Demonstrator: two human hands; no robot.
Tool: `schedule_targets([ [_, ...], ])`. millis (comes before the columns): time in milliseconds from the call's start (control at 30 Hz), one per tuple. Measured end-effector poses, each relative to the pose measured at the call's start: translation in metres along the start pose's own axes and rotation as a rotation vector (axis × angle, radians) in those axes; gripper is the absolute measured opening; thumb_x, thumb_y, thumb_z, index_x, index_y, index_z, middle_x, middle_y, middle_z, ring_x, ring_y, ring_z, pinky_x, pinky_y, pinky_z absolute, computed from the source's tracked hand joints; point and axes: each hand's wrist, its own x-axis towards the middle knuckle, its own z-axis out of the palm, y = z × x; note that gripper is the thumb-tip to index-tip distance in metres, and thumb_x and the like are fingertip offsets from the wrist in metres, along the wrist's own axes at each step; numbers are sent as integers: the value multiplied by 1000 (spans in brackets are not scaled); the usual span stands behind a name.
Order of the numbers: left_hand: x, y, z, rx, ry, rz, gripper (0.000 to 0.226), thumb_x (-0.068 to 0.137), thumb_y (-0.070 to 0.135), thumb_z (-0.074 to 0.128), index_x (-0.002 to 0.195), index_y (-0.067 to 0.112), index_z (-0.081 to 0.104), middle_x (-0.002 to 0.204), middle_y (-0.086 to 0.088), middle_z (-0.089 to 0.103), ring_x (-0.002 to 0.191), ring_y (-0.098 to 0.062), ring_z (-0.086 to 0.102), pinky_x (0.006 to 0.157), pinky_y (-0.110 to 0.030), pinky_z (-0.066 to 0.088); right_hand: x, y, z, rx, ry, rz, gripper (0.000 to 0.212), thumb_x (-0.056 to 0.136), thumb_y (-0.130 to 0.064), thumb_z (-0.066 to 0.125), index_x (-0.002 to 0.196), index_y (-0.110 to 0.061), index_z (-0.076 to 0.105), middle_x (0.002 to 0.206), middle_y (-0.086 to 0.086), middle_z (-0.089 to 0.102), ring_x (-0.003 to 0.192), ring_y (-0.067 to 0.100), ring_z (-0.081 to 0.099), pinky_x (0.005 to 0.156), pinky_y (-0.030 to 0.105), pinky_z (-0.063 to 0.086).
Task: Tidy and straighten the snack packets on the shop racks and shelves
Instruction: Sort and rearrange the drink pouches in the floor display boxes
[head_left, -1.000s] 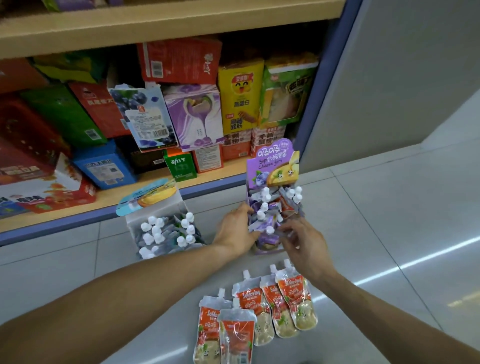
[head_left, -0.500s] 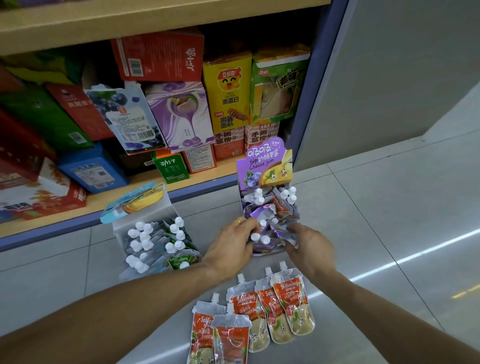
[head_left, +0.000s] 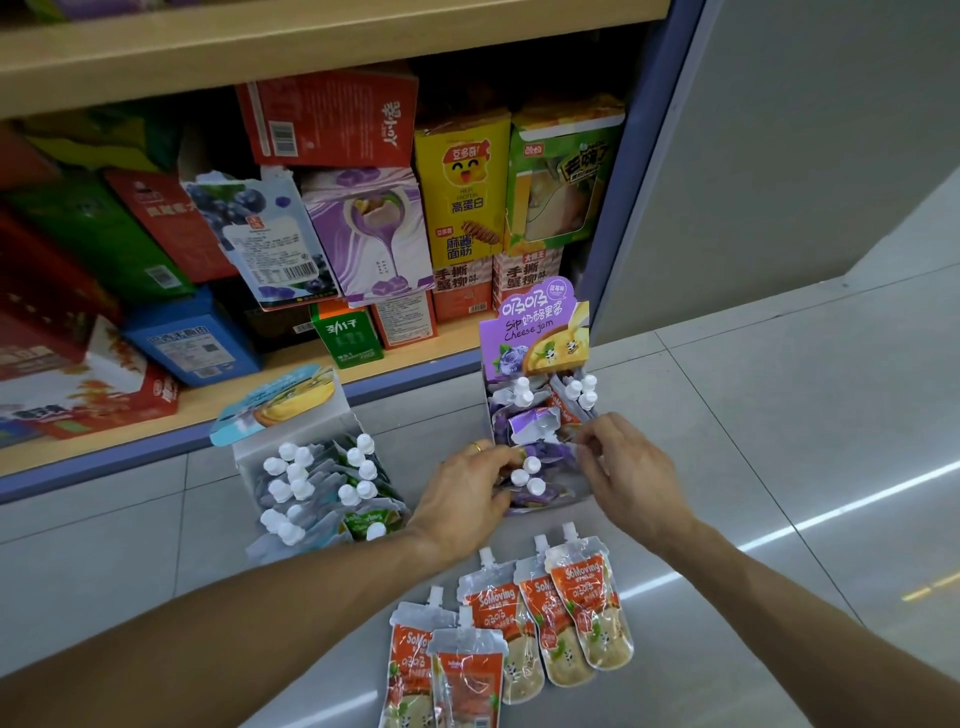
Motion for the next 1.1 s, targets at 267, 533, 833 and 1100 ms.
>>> schedule_targets([
  [267,2,-3,-1,-11,-1,5,32,91,30,76,122,35,72,127,11,50,107,-9,58,92,-24,49,33,-19,-40,118,-165,-56,16,95,-22,67,110,-23,63,102,-6,68,87,14,61,74,29,50],
  [533,0,2,-8,-6,-1,104,35,92,17,71,124,30,74,150,10,52,127,-13,56,103,-26,45,45,-49,-20,294,-409,-32,23,89,-9,70,110,-18,70,104,0,75,98,13,70,88,35,58],
  [833,5,-4,1,-2,-8,80,34,91,14,72,124,22,68,121,1,70,110,-17,65,98,-36,54,30,-40,-17,263,-112,345,29,95,-9,52,113,-19,73,112,3,74,99,23,68,85,30,54],
  [1100,6,-7,-4,-83,-21,9,40,87,13,75,117,27,53,114,3,72,102,-16,68,90,-35,57,55,-51,1,689,-348,786,37,95,-3,45,115,-17,73,126,12,66,114,31,62,95,36,53],
])
